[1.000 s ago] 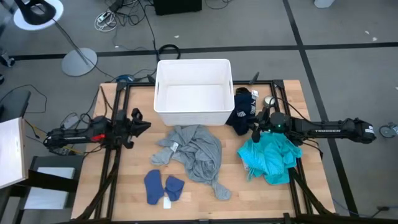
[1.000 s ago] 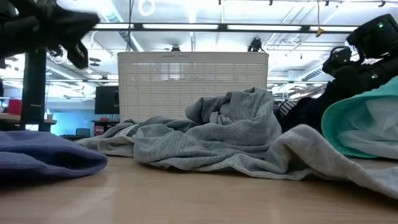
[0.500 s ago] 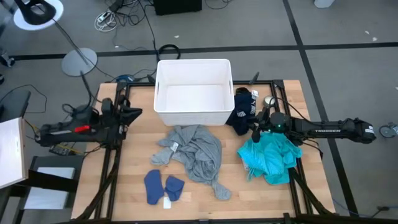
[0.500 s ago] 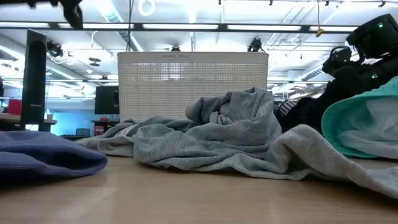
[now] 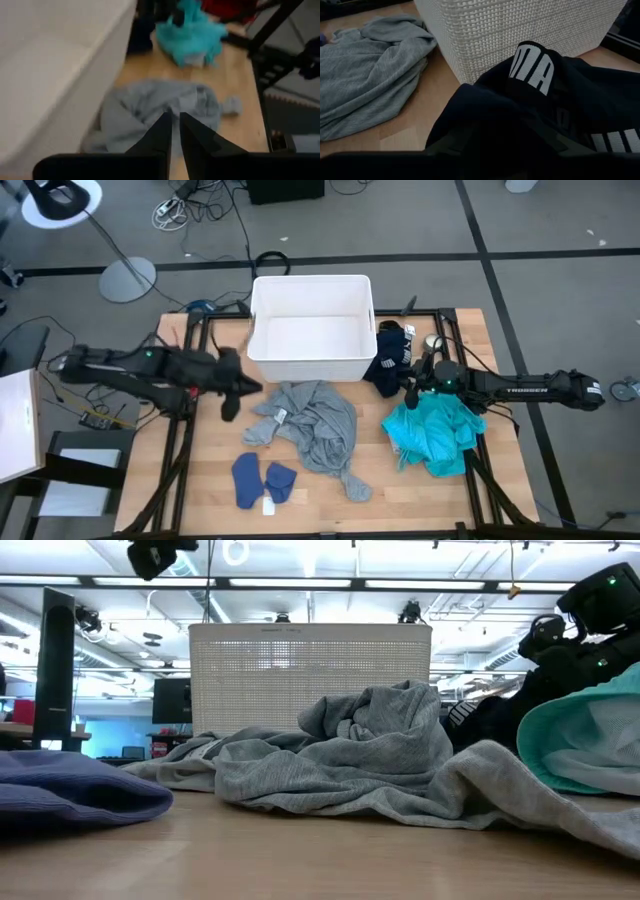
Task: Sort clothes
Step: Put the left blue sock into the white laundry bin
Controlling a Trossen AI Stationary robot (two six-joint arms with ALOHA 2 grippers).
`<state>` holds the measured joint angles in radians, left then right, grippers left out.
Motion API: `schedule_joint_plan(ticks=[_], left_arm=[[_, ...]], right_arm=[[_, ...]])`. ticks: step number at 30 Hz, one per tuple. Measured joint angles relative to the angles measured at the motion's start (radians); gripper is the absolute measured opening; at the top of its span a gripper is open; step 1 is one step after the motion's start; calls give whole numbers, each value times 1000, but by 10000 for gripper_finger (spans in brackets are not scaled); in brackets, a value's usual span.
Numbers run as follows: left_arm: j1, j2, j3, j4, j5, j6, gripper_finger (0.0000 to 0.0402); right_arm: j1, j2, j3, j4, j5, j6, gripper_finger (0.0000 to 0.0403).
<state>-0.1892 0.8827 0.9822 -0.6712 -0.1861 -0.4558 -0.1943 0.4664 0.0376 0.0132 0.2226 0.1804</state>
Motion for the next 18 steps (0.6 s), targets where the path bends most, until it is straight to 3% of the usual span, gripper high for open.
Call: schedule_joint_plan(ticks=[8,13,18], left_arm=[[-305,103,-1,-136,-196,-408,41],[-430,193,-19,-166,-216,-580,41],[-470,315,-20,-236,-219,-649,41]], right_arm=[[0,0,0,0,0,0,130],[0,0,0,0,0,0,130],[0,0,0,0,0,0,130]])
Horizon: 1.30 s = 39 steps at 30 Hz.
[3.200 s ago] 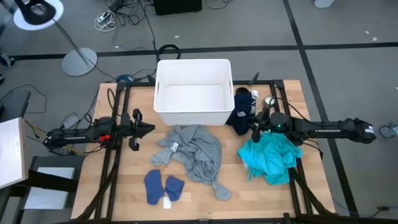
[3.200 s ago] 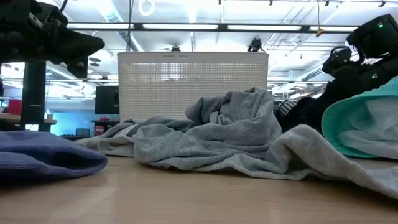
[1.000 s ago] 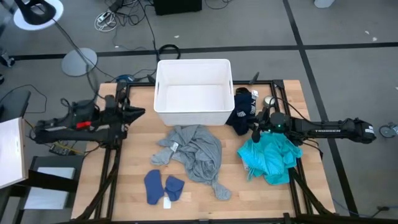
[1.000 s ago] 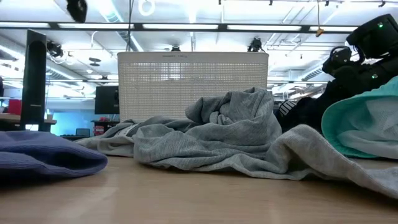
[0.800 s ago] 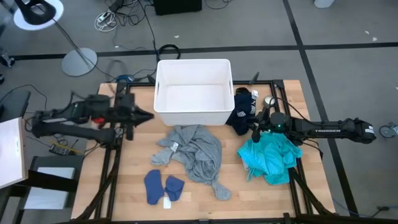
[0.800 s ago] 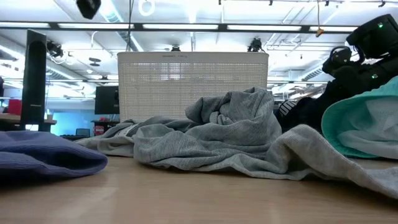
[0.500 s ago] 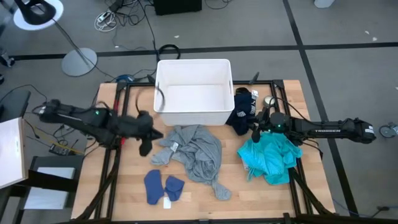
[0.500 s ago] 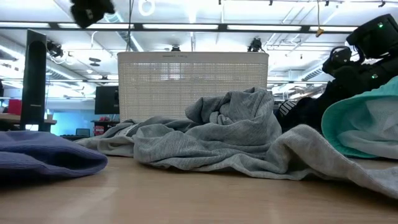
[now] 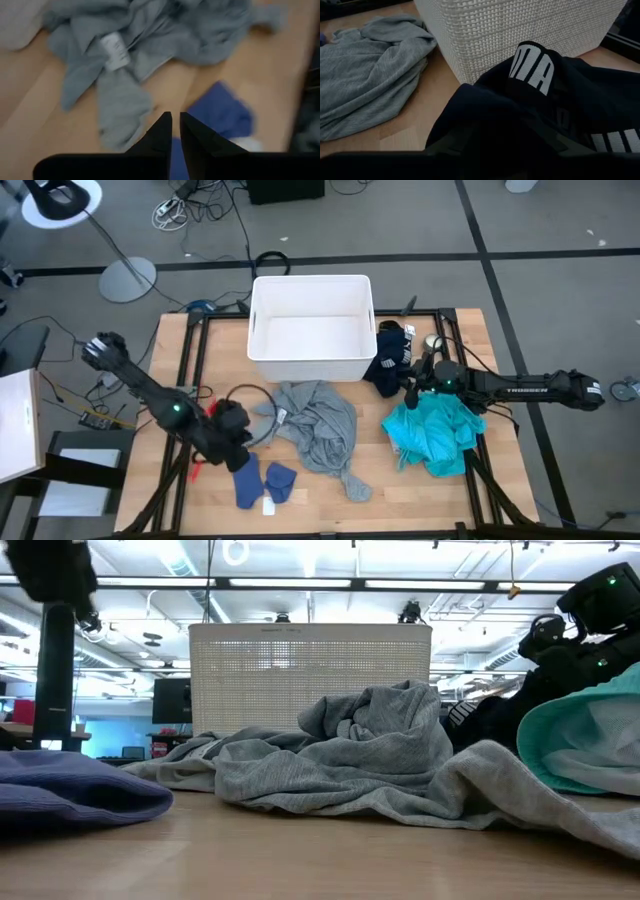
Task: Sort clothes
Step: Put the left blue sock into the white laundry bin
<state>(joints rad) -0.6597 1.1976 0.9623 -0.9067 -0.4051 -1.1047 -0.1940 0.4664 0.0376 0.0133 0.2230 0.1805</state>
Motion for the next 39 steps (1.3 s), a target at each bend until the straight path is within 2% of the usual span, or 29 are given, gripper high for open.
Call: schedule_joint_plan(ticks=[3,8,12,23,31,33,35,39], left_arm=[[0,68,-1,-47,-1,-51,41],[-2,166,-1,-47,55,-96,41],[-30,234,-1,-47,49,-163,48],[-126,352,-1,-17,62,-350,135],[-148,401,-130,200,85,-379,147],[-147,400,-160,251,92,-395,143],[-140,396,-169,252,113,-396,122],[-133,388,-142,193,171,-344,23]], right_arm=[[0,0,0,0,0,0,130],[0,0,0,0,0,0,130],[0,0,0,0,0,0,130],[0,0,0,0,0,0,130],[0,0,0,4,0,0,130],[0,0,0,5,0,0,130],[0,0,0,11,0,0,130],[0,0,0,14,0,0,130]])
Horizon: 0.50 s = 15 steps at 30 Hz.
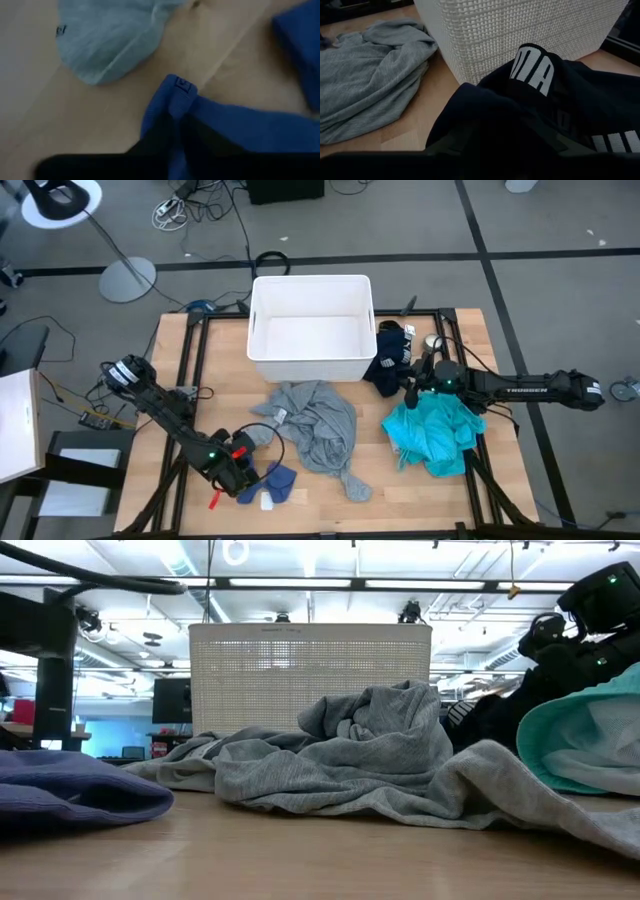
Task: Sort clothes
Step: Put the left blue sock into the white laundry bin
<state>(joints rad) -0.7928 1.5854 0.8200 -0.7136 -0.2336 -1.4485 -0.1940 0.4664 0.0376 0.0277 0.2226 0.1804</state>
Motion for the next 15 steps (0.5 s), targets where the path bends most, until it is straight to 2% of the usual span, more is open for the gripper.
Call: schedule_joint_plan(ticks=[3,8,15], left_arm=[[3,-34,50,-112,15,7,9],[6,-92,162,-287,-16,31,3],[60,-156,391,-498,-204,144,1]], right_arm=[[0,0,0,1,0,0,130],[0,0,0,1,0,0,130],[0,0,0,2,0,0,130]])
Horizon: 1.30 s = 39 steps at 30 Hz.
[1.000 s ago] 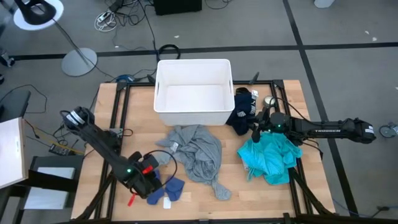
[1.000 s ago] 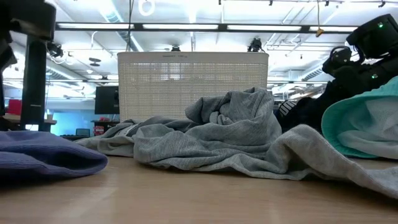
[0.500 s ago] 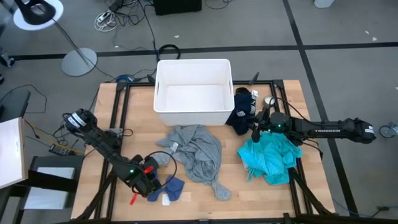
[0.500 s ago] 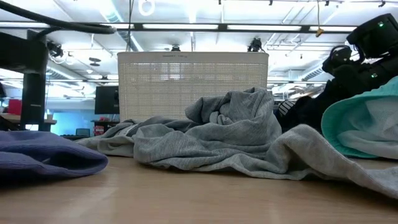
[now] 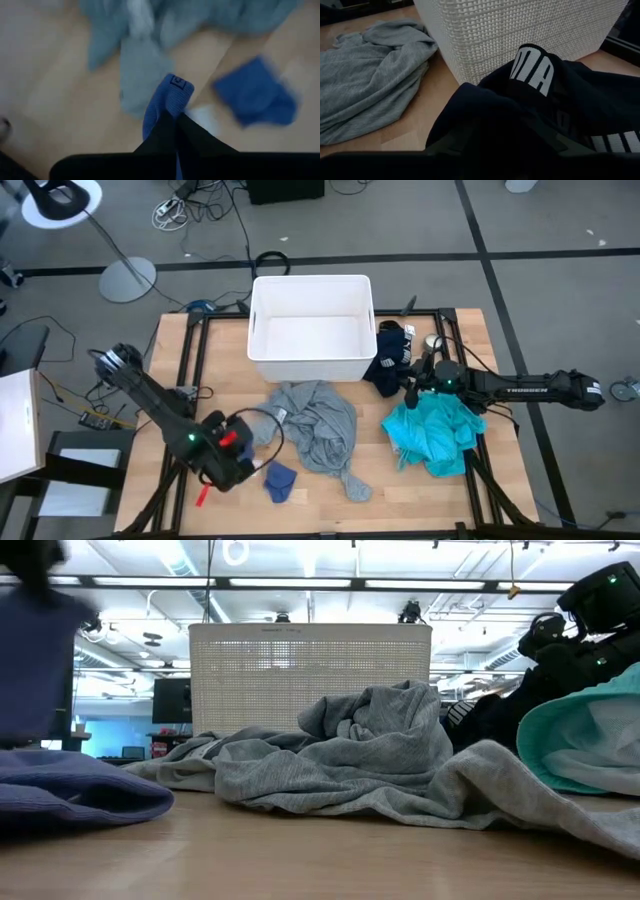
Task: Sort clothes
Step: Put the left blue sock into the white laundry bin, then put the left gray sock into the white laundry bin
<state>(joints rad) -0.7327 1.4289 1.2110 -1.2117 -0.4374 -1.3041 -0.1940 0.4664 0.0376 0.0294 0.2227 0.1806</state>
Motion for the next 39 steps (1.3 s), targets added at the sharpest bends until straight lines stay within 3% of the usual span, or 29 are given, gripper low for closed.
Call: schedule_joint_plan(ticks=[5,9,15,19,24,29,34,39], left_arm=[[146,-18,202,-143,-175,224,1],[327,-18,381,-154,-249,524,1],[653,-18,594,2,-236,958,0],[860,-18,648,161,-95,1136,2],[1040,-1,648,287,82,1241,25],[1139,50,648,268,162,1248,69],[1173,93,648,210,225,1244,110],[1156,84,648,115,234,1238,122]], right_arm=[[0,0,0,2,0,0,130],[0,0,0,3,0,0,130],[0,0,0,4,0,0,130],[0,0,0,7,0,0,130],[0,0,0,7,0,0,130],[0,0,0,7,0,0,130],[0,0,0,7,0,0,130],[0,0,0,7,0,0,130]])
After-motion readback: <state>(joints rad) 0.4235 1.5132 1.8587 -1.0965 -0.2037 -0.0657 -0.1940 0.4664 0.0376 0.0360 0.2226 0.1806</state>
